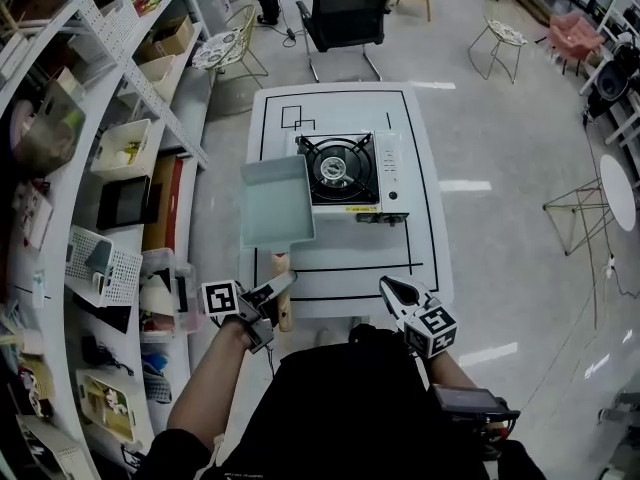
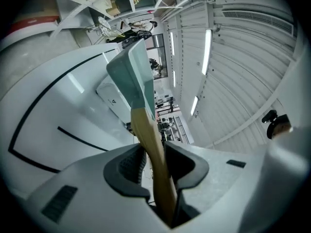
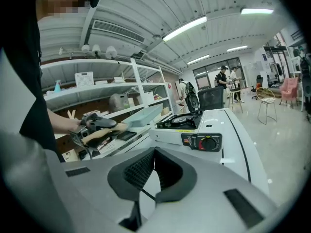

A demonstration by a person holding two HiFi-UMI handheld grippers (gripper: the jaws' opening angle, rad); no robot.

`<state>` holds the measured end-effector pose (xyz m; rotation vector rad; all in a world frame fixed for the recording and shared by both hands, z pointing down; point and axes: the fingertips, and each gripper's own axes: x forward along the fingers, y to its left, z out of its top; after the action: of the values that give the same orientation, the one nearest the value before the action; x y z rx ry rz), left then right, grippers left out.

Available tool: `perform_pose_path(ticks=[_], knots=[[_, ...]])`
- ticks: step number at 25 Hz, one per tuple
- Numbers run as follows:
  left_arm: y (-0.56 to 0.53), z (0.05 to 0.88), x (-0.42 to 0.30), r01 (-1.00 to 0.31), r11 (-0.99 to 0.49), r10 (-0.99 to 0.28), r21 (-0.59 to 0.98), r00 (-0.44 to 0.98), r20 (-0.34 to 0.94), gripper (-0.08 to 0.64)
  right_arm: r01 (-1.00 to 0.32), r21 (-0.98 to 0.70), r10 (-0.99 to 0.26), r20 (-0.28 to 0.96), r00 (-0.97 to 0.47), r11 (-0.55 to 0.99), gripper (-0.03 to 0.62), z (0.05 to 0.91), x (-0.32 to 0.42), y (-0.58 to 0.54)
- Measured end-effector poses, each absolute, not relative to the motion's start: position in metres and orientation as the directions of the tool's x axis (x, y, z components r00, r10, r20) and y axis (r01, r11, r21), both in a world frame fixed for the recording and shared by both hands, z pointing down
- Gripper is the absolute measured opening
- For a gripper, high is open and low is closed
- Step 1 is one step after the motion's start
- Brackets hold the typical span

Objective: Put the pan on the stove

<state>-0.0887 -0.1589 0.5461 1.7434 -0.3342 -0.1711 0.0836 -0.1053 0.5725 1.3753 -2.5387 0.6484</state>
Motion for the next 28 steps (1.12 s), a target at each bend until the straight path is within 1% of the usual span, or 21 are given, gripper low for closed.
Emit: perform_pose_path(ticks=[9, 17, 21, 28], knots=[[-0.198, 0.537, -0.035, -0.104, -0.176, -0.265, 0.979, 0.963, 0.054, 0.119, -0.823, -0.316, -0.742, 0.360, -0.565, 0.472, 0.026, 0.575, 0.099, -0.131], [-0.232, 0.537, 0.005, -0.111, -0.173, -0.231, 0.979, 0.970, 0.069, 0.120, -0.807, -0.336, -0.725, 0.362, -0.586, 0.485, 0.026, 0.578, 0.112, -0.151], [-0.243, 0.548, 0.016, -0.176, -0.165, -0.206, 0.971, 0.968, 0.140, 0.120, -0.802, -0.347, -0.717, 0.366, -0.593, 0.486, 0.026, 0.582, 0.115, -0.159], [-0.251, 0.558, 0.032, -0.179, -0.129, -0.172, 0.975, 0.973, 0.156, 0.121, -0.792, -0.363, -0.708, 0.364, -0.605, 0.491, 0.026, 0.587, 0.123, -0.171]])
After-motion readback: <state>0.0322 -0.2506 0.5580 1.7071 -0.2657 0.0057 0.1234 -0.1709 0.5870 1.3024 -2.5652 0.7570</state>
